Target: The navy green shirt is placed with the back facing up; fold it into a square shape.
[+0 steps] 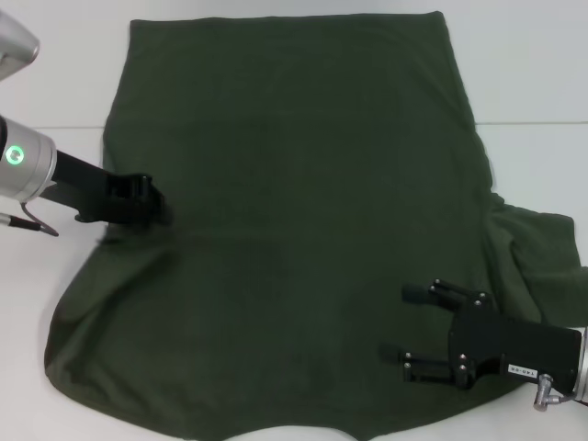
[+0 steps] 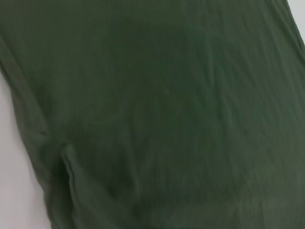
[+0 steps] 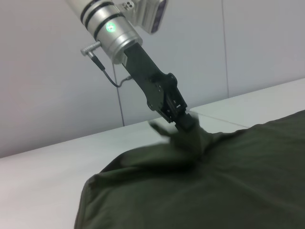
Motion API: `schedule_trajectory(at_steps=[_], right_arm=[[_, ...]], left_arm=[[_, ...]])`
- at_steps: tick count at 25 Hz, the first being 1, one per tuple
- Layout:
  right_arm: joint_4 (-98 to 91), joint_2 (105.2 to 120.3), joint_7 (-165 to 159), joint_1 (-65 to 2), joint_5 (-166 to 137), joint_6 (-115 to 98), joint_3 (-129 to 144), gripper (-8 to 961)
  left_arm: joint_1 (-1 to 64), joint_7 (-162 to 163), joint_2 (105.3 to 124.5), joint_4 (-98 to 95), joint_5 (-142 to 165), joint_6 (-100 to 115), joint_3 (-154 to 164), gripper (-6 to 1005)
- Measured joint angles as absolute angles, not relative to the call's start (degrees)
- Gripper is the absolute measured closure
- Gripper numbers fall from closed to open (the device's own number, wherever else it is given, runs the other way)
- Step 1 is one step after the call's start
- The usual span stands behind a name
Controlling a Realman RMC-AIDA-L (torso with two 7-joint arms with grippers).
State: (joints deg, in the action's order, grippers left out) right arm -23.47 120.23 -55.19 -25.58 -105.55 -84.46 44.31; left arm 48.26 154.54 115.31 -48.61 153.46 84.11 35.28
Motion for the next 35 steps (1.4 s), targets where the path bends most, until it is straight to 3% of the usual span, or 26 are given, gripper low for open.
schedule_trajectory(at_steps=[4, 10, 16, 21, 26, 35], right_arm=[[-23.46, 120.23, -55.15, -25.64, -105.54, -84.5, 44.48, 28], [-23.46, 120.23, -55.1, -25.67, -105.48, -84.55, 44.49, 28], [-23.47, 120.23, -55.1, -25.67, -105.29, -84.58, 44.47, 28], [-23.46, 120.23, -55.1, -25.66, -105.31, -84.38, 44.47, 28], [-23.46, 120.24, -55.18, -25.72, -105.22, -83.87, 44.47, 28], [-22.87, 120.23, -55.55, -25.78, -105.2, -83.49, 44.29, 28]], left_arm=[[46.97, 153.41, 114.96, -46.34, 149.43, 83.62, 35.01, 864], [44.45, 149.72, 113.52, -42.59, 139.16, 86.44, 34.88, 656], [41.01, 141.96, 112.71, -44.8, 139.6, 88.54, 34.86, 376], [36.91, 122.16, 114.04, -52.13, 139.57, 92.73, 34.78, 185], [30.77, 105.25, 118.05, -61.99, 135.53, 91.53, 34.78, 162], [28.83, 97.87, 118.62, -58.03, 135.96, 85.25, 35.71, 151]])
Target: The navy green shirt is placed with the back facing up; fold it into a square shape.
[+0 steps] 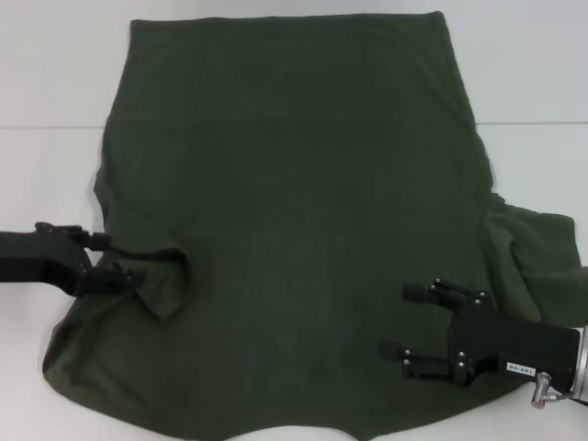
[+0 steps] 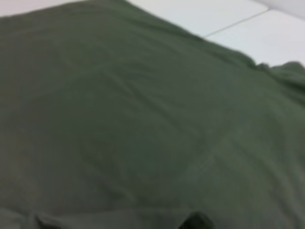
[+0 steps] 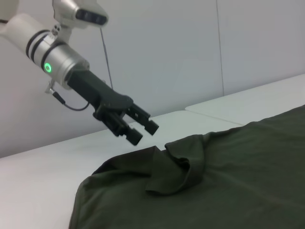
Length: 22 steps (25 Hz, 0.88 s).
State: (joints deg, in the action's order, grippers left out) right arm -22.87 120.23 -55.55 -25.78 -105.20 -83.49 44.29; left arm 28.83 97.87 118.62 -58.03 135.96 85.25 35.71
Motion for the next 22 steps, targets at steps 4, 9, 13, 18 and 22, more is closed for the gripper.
schedule_trajectory(at_steps=[4, 9, 13, 18, 22], right_arm=[[-22.85, 120.23, -55.72, -25.85, -105.2, -83.48, 44.32, 29], [-22.74, 120.23, -55.8, -25.74, -105.2, -83.51, 44.36, 29], [-22.68, 120.23, -55.81, -25.64, -105.2, -83.64, 44.38, 29], [-22.67, 120.23, -56.23, -25.6, -105.2, -83.81, 44.42, 29], [-22.67, 120.23, -56.34, -25.63, -105.2, -83.89, 44.49, 29]], left_arm=[[28.71, 97.45, 119.05, -57.22, 136.68, 82.36, 37.43, 146], [28.51, 96.95, 119.38, -56.95, 137.12, 80.53, 38.68, 146], [28.48, 97.19, 119.5, -56.5, 138.09, 80.51, 39.02, 146], [28.47, 97.3, 119.58, -56.42, 138.17, 81.51, 38.89, 147], [28.48, 97.8, 119.63, -56.58, 138.17, 83.24, 38.94, 147]])
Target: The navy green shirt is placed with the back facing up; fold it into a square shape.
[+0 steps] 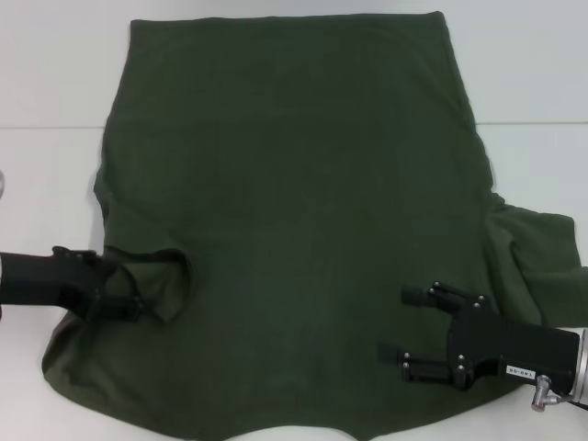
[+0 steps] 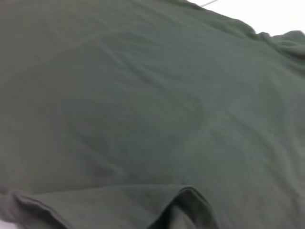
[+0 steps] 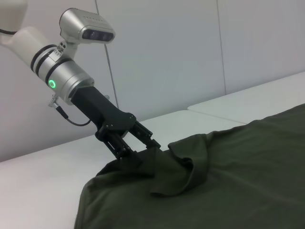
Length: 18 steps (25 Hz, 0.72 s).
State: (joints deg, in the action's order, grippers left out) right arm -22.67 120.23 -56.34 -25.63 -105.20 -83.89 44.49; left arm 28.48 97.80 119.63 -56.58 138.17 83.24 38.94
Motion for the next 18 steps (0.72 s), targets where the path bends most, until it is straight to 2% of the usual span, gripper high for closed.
schedule_trajectory(at_steps=[11, 18], right_arm=[[-22.67, 120.23, -56.34, -25.61, -105.2, -84.34, 44.38, 29], [-22.67, 120.23, -56.33, -25.78, -105.2, -85.01, 44.28, 29]], left_arm=[[29.44, 102.93, 119.17, -59.17, 139.6, 100.02, 39.02, 149], [29.71, 102.93, 119.46, -59.42, 136.93, 98.21, 33.47, 150]])
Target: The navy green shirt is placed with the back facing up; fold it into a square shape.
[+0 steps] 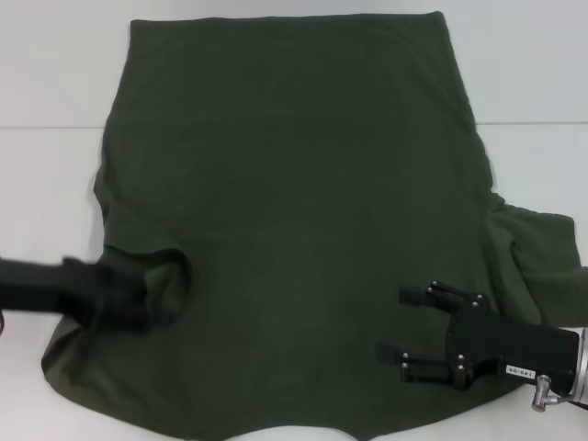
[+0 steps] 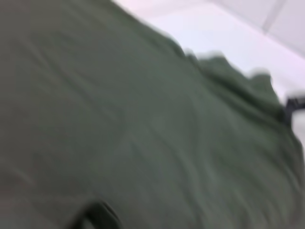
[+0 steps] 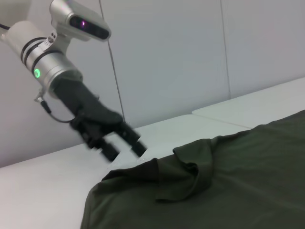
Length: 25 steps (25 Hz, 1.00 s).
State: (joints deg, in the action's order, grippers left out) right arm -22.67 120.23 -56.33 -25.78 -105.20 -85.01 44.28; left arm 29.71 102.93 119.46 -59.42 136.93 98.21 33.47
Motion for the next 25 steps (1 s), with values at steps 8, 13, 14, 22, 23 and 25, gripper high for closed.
schedule_trajectory(at_steps=[8, 13, 14, 22, 23, 25], right_arm=[[-22.67, 120.23, -56.31, -25.68, -105.2, -85.13, 44.3, 29], [-22.51, 120.23, -56.34, -25.61, -105.15, -85.43, 44.3, 29], [-22.38, 120.23, -56.34, -25.65, -105.14, -85.47, 44.3, 29], [-22.23, 120.23, -56.34, -25.75, -105.11, -85.54, 44.46, 30], [-22.23, 120.23, -56.34, -25.75, -105.11, -85.54, 44.46, 30], [-22.23, 120.2, -56.34, -25.73, -105.11, -85.54, 44.44, 30]], left_arm=[[31.67, 116.67, 117.35, -52.27, 134.22, 87.68, 31.74, 151], [34.37, 135.65, 114.85, -45.46, 135.82, 84.54, 29.56, 152], [34.39, 137.39, 114.79, -44.99, 135.83, 84.15, 28.95, 152], [34.29, 144.82, 114.57, -39.64, 135.39, 78.72, 24.5, 151], [34.24, 145.02, 114.57, -39.45, 135.39, 78.03, 24.43, 151], [34.21, 145.47, 114.62, -39.06, 135.37, 76.59, 24.45, 151]])
